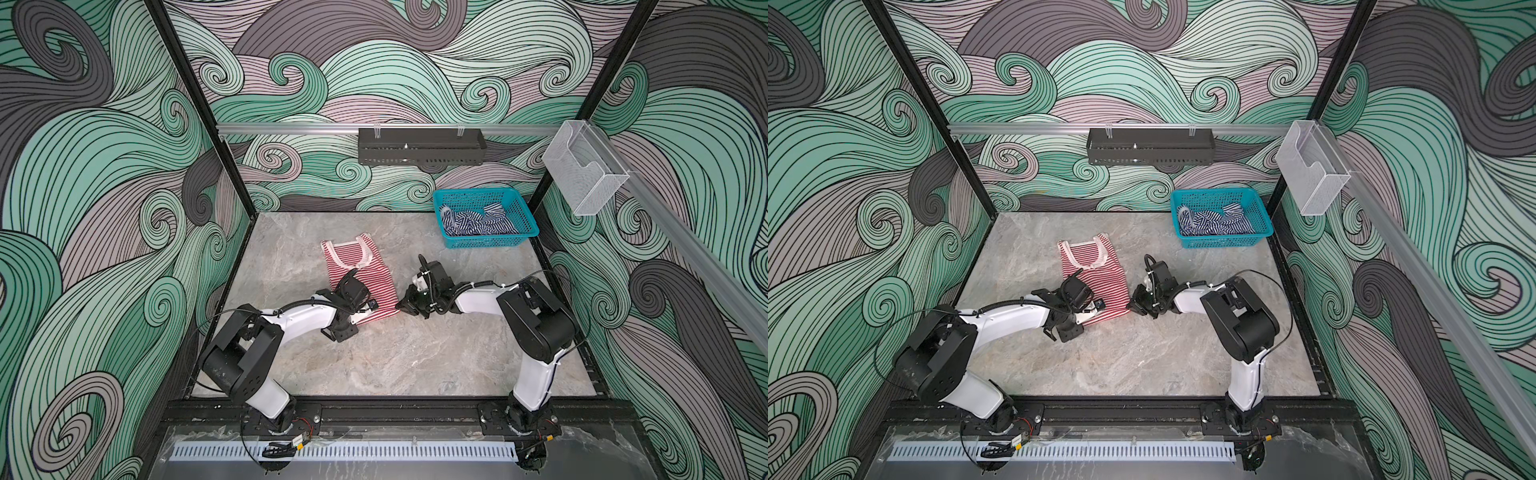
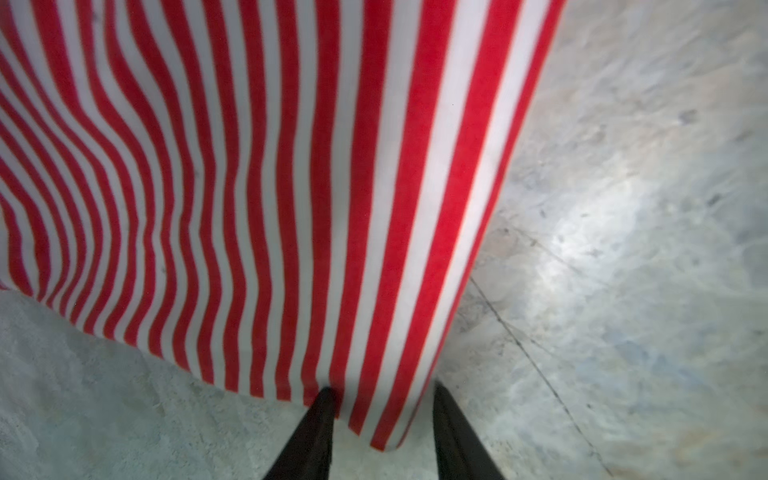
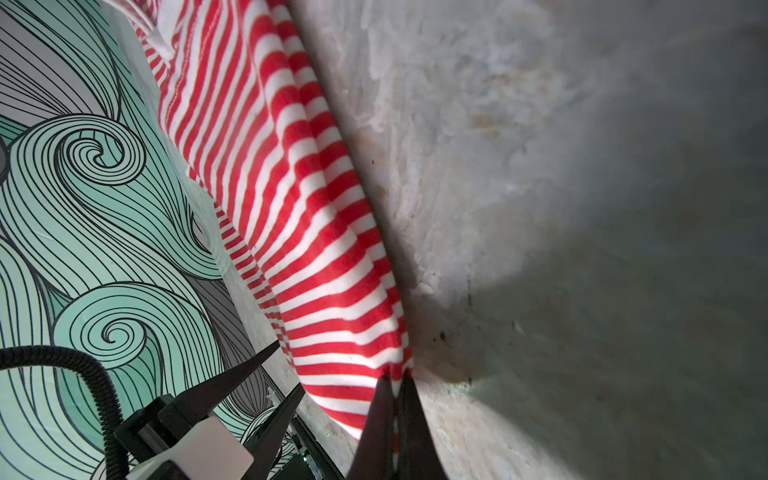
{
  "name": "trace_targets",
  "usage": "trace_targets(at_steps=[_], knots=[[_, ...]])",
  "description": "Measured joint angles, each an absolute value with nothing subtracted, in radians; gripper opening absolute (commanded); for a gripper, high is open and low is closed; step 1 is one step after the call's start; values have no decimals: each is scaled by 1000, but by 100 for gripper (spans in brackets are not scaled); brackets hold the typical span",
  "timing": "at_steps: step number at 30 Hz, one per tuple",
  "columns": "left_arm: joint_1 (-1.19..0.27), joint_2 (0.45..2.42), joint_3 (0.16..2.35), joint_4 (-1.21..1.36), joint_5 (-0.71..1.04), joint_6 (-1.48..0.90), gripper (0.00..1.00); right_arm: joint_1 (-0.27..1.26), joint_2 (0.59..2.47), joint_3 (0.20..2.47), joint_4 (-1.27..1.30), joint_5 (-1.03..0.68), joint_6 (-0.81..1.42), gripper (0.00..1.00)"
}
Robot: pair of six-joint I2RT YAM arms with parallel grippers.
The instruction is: Fold and stack the tank tops
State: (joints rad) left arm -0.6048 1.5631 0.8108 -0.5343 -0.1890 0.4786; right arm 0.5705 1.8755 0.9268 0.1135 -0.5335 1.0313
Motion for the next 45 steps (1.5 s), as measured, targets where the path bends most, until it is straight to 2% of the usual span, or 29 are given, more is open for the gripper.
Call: trace_targets(at_steps=[4,6,9,14,20,29,35,40,45], knots=[[-605,1596,845,-571,-171,484,27,566,1869,927,111,-538,1031,0],[-605,1610,860,-585,-167,490,14,563,1862,927,109,-540,1031,0],[-606,1626,879,-599,-152,503,0,558,1848,927,108,-545,1031,0],[-619,1639,909,-648,-101,518,0,551,1815,926,96,-554,1025,0],[-708,1641,958,-759,2,533,0,545,1724,891,39,-557,998,0],[-838,1631,1124,-958,246,553,0,524,1360,791,-207,-534,952,0],[-878,1630,1306,-1112,447,570,0,449,1118,801,-360,-531,942,0],[-878,1613,1394,-1177,545,598,0,426,1114,873,-439,-533,938,0],[-841,1581,1344,-1128,513,589,0,426,1227,998,-470,-554,918,0]])
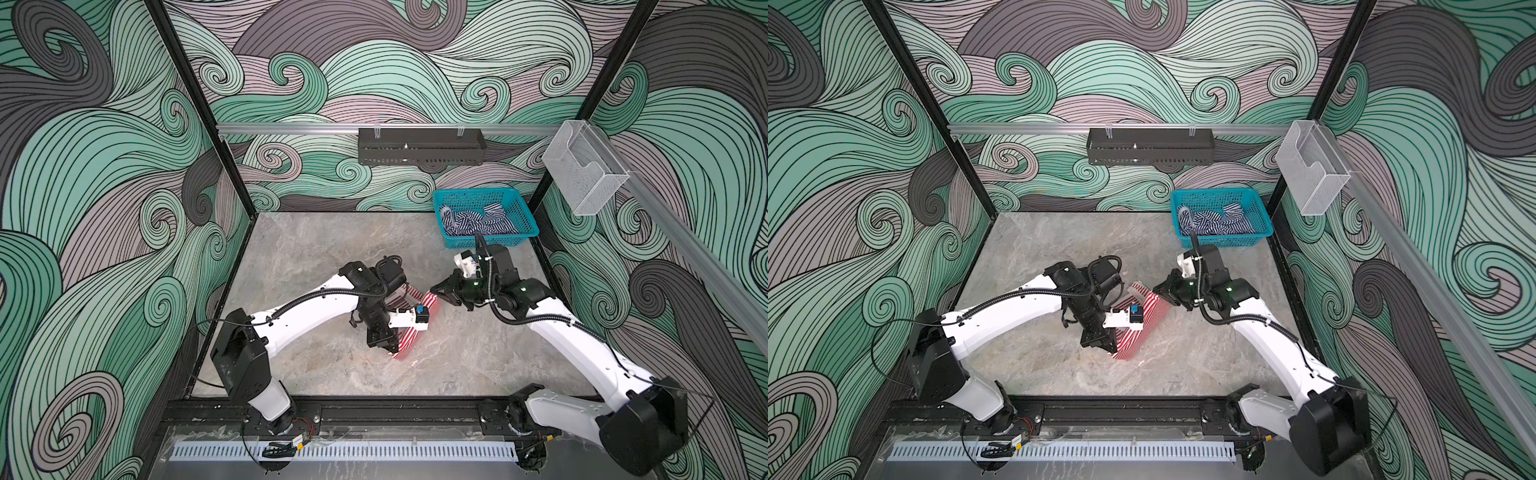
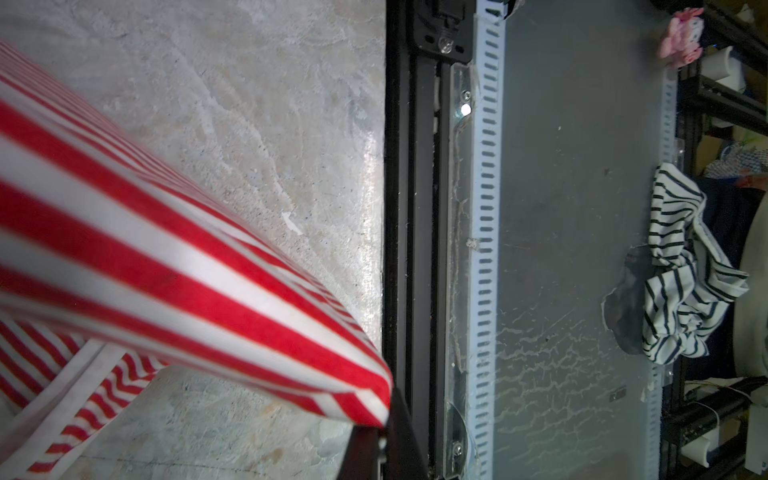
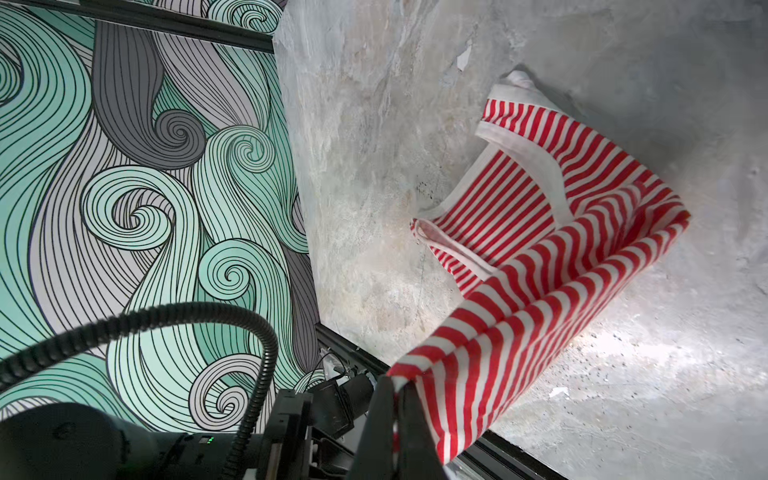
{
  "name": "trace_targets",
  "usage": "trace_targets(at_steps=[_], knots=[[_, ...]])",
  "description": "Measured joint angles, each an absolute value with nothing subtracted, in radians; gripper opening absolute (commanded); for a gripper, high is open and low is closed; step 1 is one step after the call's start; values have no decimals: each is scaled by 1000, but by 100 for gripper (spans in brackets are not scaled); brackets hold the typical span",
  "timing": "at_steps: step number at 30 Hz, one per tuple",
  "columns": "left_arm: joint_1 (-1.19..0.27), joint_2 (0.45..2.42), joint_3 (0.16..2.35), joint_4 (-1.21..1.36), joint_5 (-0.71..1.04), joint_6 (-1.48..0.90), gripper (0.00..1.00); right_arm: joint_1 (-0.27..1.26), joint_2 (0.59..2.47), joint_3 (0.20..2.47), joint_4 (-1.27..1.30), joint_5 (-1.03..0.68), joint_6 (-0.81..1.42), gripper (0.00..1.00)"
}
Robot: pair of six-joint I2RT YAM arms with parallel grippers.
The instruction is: Fold and stack the tank tops
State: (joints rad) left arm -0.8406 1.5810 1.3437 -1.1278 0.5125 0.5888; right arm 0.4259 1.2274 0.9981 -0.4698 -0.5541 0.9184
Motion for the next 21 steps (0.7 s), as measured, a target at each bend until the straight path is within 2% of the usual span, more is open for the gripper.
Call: trace_targets(at_steps=[10,21], knots=[[-546,1663,1273,-929,388,514,0,422,1631,1264,-452,-570,871,0],[-487,1899,1370,-801,208,463,1,419,1990,1540,-511,-544,791,0]])
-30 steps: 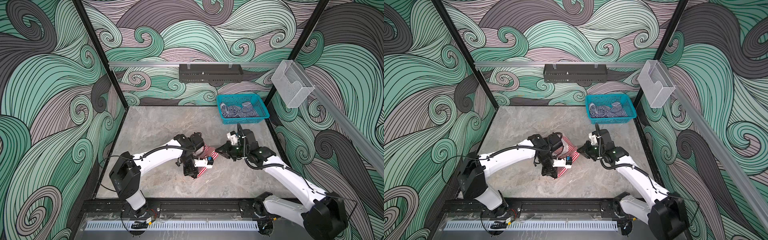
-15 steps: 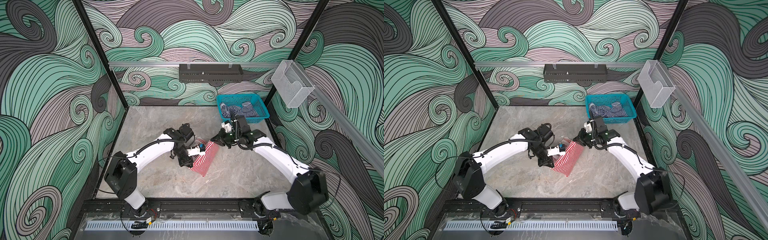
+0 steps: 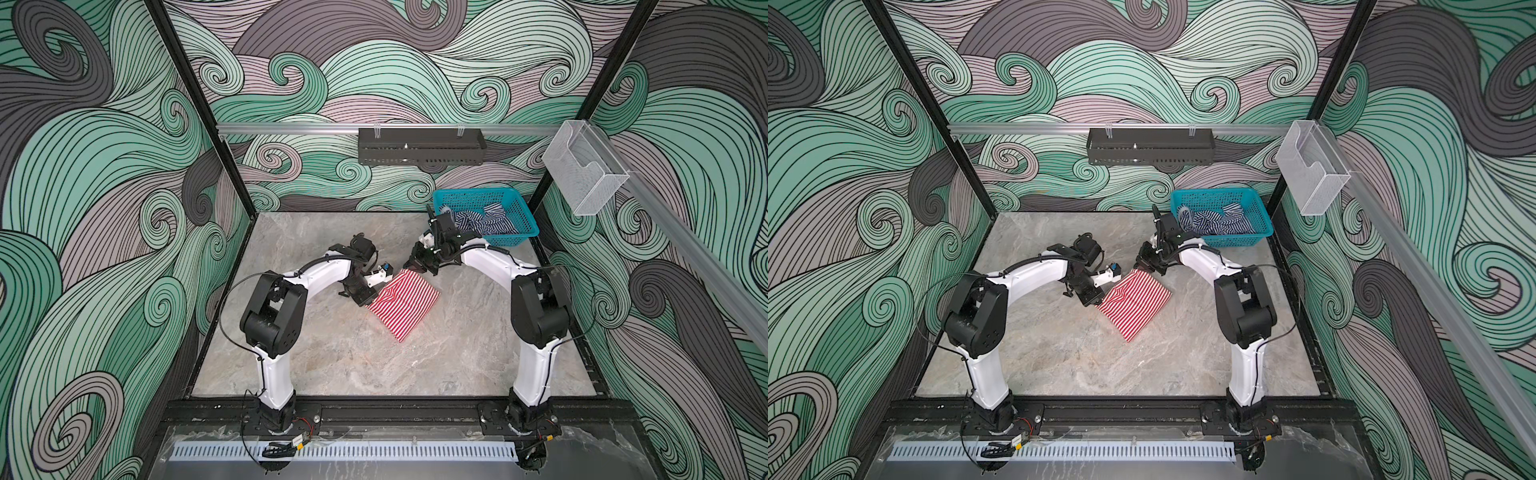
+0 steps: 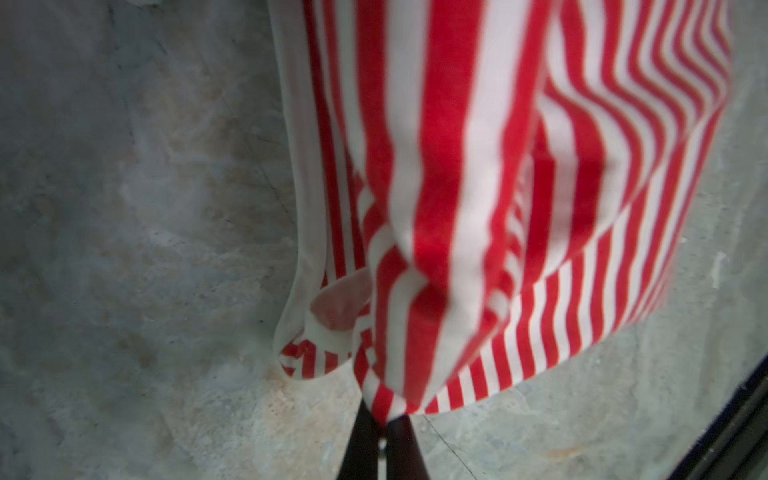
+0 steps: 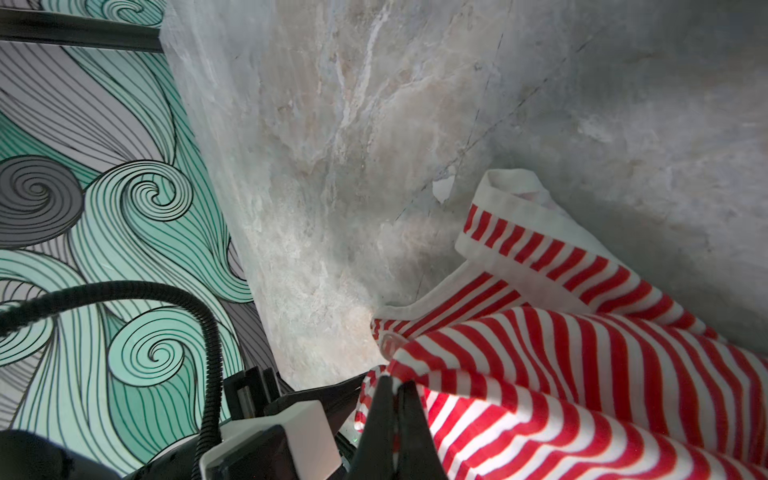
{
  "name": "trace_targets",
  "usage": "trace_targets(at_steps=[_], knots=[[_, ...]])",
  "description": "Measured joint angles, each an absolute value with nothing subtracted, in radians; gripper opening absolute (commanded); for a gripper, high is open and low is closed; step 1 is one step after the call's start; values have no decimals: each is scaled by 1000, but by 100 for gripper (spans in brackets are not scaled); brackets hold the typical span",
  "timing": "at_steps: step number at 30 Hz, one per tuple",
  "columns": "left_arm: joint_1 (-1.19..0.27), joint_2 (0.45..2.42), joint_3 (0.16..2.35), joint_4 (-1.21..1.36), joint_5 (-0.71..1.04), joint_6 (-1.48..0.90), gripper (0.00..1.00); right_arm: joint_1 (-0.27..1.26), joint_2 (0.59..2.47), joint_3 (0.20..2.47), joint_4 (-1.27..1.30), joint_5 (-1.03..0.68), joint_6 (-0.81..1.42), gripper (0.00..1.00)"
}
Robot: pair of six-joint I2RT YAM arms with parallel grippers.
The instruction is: Fold and stack the tank tops
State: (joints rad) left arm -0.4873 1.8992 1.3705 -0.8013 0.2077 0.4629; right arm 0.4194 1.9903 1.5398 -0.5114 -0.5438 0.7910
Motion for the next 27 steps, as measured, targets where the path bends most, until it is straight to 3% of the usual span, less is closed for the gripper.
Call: trace_targets(at_steps=[18,20,24,27], knots=[[-476,2005,1545,-745,152,410,9,377,2007,1490,-557,-441,764,0],[-476,2031,1576,-746,140,408,10,375,1997,1475,-557,-423,769,9],[-476,2099,1657,-757,96,402,12,372,1968,1445,-533,-390,787,39],[-476,2129,1684,-754,64,395,15,372,1924,1399,-492,-367,799,47]])
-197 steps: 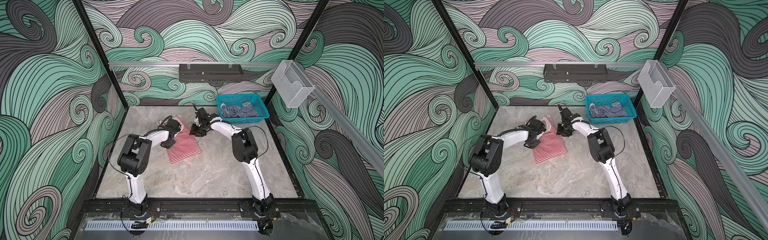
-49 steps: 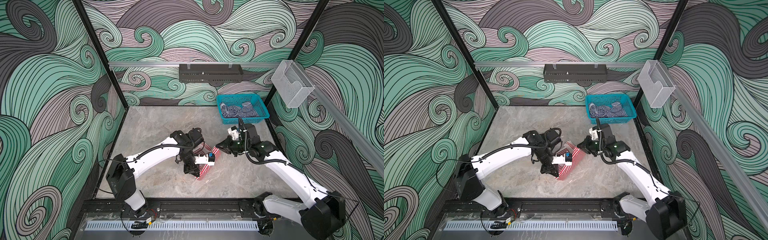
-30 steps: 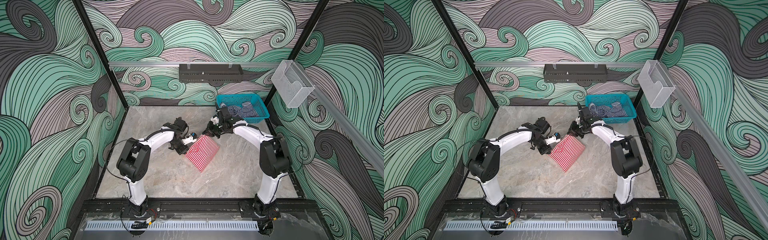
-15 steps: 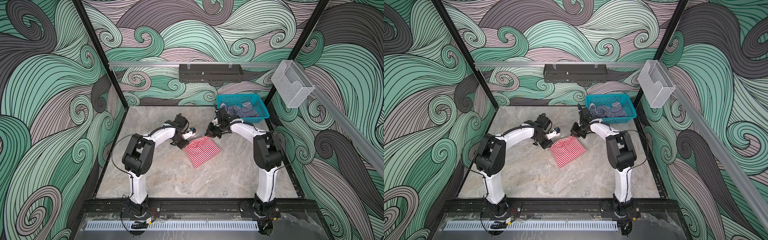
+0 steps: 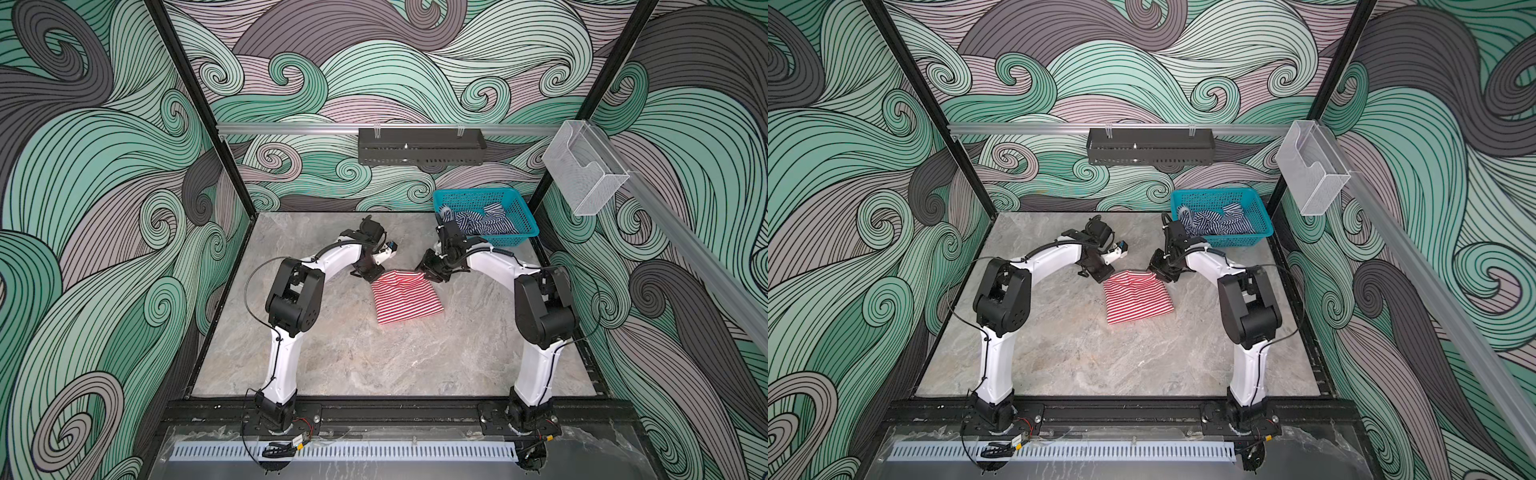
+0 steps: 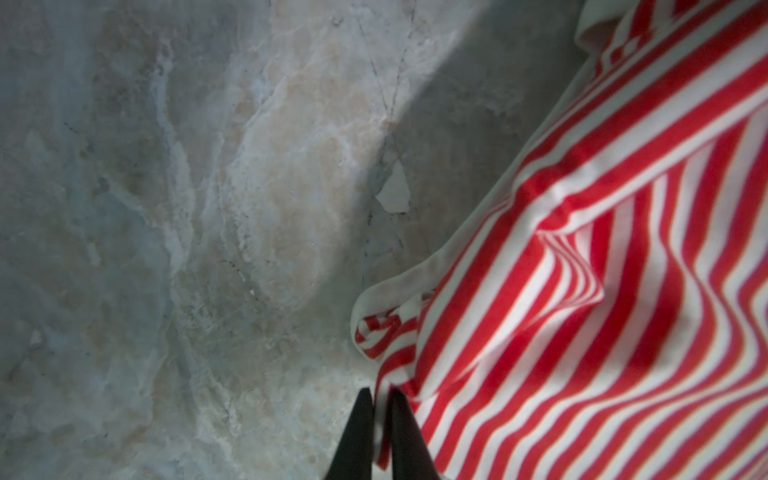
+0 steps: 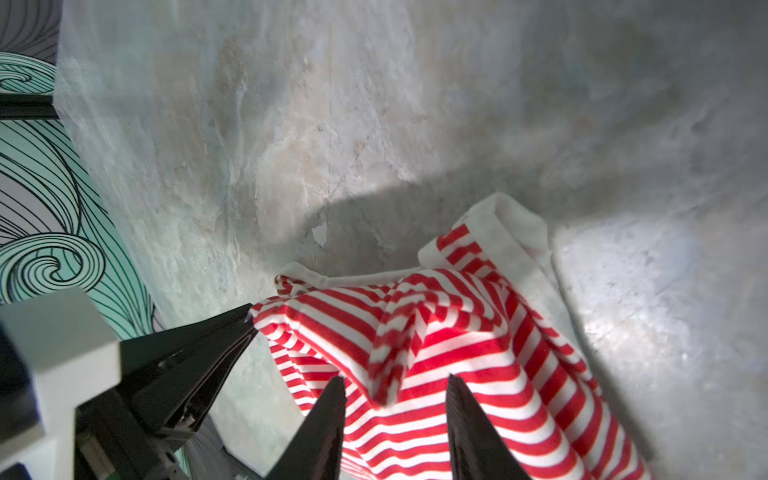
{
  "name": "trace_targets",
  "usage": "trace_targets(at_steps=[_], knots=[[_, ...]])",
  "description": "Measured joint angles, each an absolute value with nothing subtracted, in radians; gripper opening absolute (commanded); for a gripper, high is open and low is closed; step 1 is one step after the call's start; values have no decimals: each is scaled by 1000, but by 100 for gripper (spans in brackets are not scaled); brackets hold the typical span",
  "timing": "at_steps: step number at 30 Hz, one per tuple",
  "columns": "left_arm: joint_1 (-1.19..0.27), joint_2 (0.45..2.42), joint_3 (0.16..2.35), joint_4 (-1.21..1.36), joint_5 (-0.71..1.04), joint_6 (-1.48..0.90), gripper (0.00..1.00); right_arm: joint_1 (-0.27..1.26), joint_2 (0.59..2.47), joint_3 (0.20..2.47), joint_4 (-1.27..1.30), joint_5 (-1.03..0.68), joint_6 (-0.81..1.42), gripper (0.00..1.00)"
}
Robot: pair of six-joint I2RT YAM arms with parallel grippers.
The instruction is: Fold and stack the tank tops
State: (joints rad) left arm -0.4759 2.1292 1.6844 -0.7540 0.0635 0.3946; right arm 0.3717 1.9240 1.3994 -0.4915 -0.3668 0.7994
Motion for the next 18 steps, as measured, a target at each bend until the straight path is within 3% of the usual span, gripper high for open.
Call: trace_targets(at_steps=[4,7,11,18], knots=[[-476,2129,1684,-744,19,382,22,384,1864,1370,-463,-339,798,44],[-476,2110,1652,-715,-16,371,30,417,1858,1386,-459,-323,776,31],[-476,2023,1554,-703,-21,362,31,479,1906,1438,-467,-322,746,10],[-503,1892,1461,-710,62,357,31,498,2040,1510,-476,-313,717,6]])
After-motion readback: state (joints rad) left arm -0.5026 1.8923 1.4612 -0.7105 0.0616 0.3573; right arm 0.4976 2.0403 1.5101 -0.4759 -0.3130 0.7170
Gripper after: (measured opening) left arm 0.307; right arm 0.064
